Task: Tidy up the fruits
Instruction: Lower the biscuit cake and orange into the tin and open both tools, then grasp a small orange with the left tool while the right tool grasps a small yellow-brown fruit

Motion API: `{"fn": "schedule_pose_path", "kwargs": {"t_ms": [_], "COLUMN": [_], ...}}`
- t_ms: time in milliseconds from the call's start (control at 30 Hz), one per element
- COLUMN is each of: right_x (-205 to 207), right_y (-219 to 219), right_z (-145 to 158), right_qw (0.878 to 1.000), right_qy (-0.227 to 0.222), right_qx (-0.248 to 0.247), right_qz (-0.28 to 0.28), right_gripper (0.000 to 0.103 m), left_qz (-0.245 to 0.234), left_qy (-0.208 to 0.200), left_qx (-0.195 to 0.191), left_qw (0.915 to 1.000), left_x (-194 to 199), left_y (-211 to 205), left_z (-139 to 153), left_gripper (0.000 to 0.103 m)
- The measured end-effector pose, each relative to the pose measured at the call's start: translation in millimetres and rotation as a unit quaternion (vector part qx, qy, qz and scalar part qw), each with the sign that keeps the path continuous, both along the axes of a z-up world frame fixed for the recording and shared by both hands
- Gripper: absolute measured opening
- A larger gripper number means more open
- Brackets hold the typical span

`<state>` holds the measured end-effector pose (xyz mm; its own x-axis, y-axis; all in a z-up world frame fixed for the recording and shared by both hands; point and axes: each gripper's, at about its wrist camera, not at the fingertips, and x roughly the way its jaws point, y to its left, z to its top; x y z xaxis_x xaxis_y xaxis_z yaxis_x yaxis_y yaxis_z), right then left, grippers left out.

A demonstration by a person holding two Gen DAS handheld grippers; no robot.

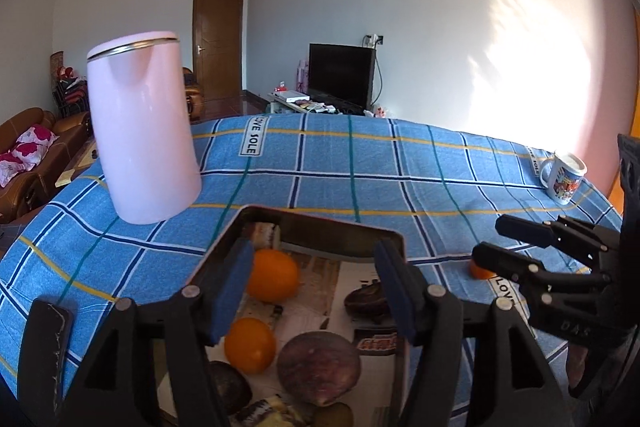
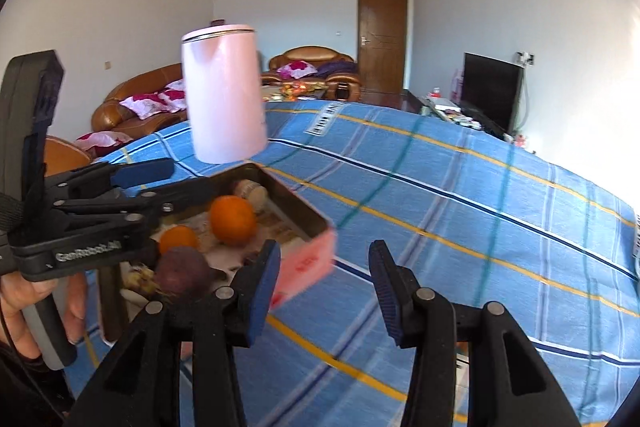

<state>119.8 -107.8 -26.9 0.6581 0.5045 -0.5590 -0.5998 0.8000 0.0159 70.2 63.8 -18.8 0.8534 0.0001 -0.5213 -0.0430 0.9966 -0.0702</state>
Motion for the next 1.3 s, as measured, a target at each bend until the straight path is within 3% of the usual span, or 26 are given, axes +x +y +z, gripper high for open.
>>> {"fn": "schedule_pose_path", "kwargs": {"t_ms": [133, 267, 733, 933, 1300], "right_x": [22, 39, 52, 55, 45], "right_y": [-66, -93, -82, -91, -93], "right_z": [-9, -20, -43, -48, -44], "right_qw": [0.995, 0.990, 0.988, 0.984, 0.988], "right_qy": [0.018, 0.050, 0.125, 0.161, 0.144], "right_qx": [-0.016, -0.027, -0.017, 0.032, 0.028], "right_qz": [-0.093, -0.127, -0.089, -0.063, -0.053], "right_gripper": [0.048, 0.048, 0.047, 0.033, 0.028], "left_qz": [-0.043, -0.070, -0.080, -0.080, -0.094], "left_qy": [0.004, 0.017, 0.043, 0.044, 0.052], "left_qx": [0.008, 0.028, 0.043, 0.046, 0.042], "left_qw": [0.9990, 0.9970, 0.9950, 0.9948, 0.9933], "left_x": [9, 22, 40, 40, 49], "left_y": [-42, -78, -100, -101, -114], "left_z": [2, -3, -19, -19, -20], "left_gripper": [0.068, 0.068, 0.068, 0.069, 0.072]}}
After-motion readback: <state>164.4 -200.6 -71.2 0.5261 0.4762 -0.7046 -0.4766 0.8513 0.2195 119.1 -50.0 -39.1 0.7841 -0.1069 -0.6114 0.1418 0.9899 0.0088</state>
